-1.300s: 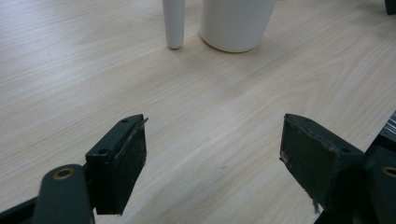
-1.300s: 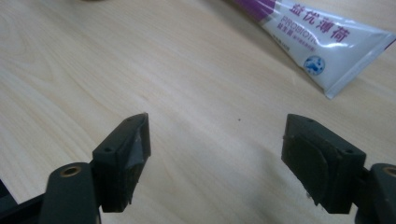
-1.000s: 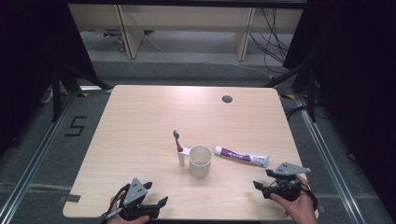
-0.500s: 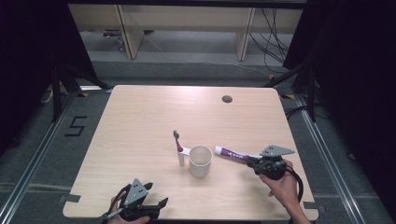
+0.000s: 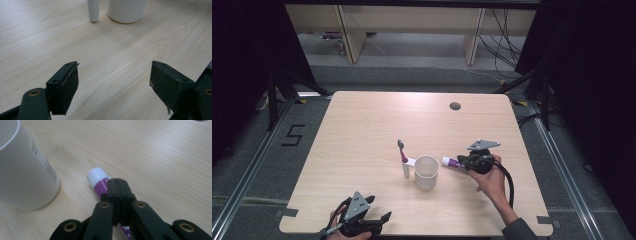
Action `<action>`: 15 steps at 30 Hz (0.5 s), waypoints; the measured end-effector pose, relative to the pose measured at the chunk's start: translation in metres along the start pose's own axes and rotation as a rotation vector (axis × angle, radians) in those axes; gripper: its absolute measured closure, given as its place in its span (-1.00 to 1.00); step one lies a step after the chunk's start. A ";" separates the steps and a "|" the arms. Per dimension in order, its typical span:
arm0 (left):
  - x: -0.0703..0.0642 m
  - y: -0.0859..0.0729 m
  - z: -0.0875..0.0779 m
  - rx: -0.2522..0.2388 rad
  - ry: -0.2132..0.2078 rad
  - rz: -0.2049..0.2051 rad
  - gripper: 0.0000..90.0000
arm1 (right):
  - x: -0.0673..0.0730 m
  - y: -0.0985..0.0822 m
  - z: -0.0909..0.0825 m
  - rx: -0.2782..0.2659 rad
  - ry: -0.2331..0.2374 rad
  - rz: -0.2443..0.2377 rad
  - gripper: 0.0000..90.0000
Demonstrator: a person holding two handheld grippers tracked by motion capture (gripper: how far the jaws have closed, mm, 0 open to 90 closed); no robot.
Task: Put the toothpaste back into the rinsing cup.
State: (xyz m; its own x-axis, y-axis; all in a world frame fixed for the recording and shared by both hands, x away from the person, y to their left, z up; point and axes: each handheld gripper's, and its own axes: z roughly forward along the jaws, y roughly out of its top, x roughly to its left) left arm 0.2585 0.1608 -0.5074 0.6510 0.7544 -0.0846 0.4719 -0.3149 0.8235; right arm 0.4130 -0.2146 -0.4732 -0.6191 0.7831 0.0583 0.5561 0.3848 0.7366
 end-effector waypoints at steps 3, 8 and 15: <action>0.000 0.000 0.000 -0.001 0.000 -0.002 -0.49 | 0.001 0.005 0.008 0.005 -0.010 -0.018 1.00; 0.000 0.000 0.000 0.001 -0.007 0.007 -0.49 | 0.004 0.013 0.022 0.033 -0.021 -0.015 1.00; 0.000 0.001 0.000 0.003 -0.008 0.009 -0.49 | 0.005 0.020 0.038 0.037 -0.032 -0.021 1.00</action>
State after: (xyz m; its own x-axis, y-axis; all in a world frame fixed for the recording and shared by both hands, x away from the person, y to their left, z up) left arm 0.2586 0.1609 -0.5066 0.6599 0.7469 -0.0817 0.4676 -0.3232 0.8227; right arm 0.4422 -0.1846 -0.4845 -0.6131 0.7897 0.0214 0.5638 0.4184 0.7121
